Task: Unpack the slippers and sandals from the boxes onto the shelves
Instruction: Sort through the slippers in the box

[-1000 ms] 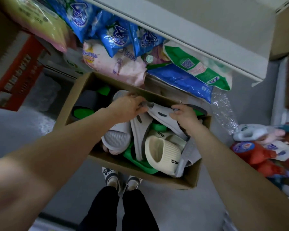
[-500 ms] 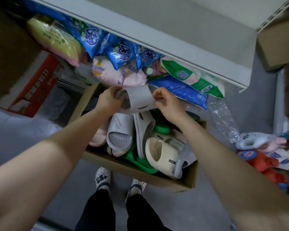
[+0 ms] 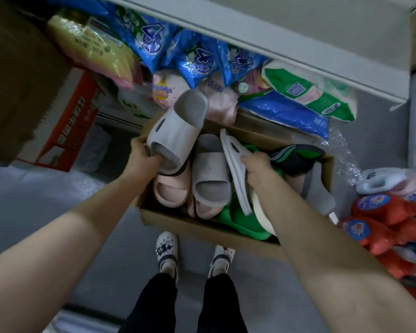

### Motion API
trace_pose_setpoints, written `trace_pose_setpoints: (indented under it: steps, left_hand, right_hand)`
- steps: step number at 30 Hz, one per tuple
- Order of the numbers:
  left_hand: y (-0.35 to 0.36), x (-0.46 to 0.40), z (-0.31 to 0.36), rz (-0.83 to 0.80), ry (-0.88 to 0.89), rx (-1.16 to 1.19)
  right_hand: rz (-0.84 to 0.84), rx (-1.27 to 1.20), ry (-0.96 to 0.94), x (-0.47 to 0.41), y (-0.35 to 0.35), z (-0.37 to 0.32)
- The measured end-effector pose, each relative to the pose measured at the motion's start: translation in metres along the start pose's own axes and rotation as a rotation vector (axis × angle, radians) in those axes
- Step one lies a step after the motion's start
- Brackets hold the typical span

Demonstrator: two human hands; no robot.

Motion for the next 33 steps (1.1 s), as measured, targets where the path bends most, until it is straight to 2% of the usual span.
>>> trace_pose_setpoints:
  steps: [2,5,9,11,13,15,18,20,22,24,27,30,33]
  left_hand:
    - [-0.014,0.0,-0.005,0.007,-0.011,0.039]
    - [-0.036,0.001,-0.007,0.011,-0.027,0.117]
    - [-0.047,0.007,-0.002,-0.013,-0.019,0.17]
    - [-0.046,0.011,-0.003,-0.049,-0.023,0.178]
    - [-0.039,0.014,-0.011,-0.079,-0.063,0.162]
    - [-0.028,0.02,-0.023,-0.124,-0.141,0.139]
    - [-0.02,0.023,-0.038,-0.177,-0.171,-0.053]
    - [-0.02,0.023,-0.041,-0.202,-0.139,-0.178]
    - [-0.02,0.02,-0.04,-0.21,-0.1,-0.237]
    - [-0.018,0.02,-0.037,-0.23,-0.081,-0.243]
    - [-0.016,0.018,-0.027,-0.289,-0.035,-0.268]
    - [-0.012,0.016,-0.02,-0.357,-0.027,-0.28]
    - [-0.007,0.014,-0.024,-0.373,-0.122,-0.136]
  right_hand:
    - [-0.054,-0.015,-0.078,0.023,0.014,-0.018]
    - [-0.086,0.093,-0.294,0.069,0.03,-0.052]
    - [-0.088,0.445,-0.567,0.114,0.037,-0.077]
    - [-0.074,0.629,-0.596,0.12,0.037,-0.068]
    - [0.015,0.873,-0.626,0.111,0.036,-0.046]
    - [0.074,0.982,-0.652,0.101,0.034,-0.024]
    - [0.117,0.815,-0.56,0.096,0.022,-0.002]
    - [0.156,0.597,-0.378,0.091,0.007,0.017]
    - [0.082,0.34,-0.172,0.088,0.007,0.044]
    - [-0.043,0.138,-0.091,0.089,0.016,0.059]
    - [-0.147,0.042,-0.088,0.091,0.026,0.064]
    - [-0.136,-0.006,-0.067,0.089,0.03,0.062]
    - [-0.145,-0.015,-0.017,0.083,0.035,0.058]
Point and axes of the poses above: each hand's wrist, its own x-axis away from the middle knuckle, its own y-axis out of the palm, z = x × y, the point moved 10 cm from there along -x, towards the middle knuckle, and after that the axes turned 7 degrees about y, right-handed, at the moved point
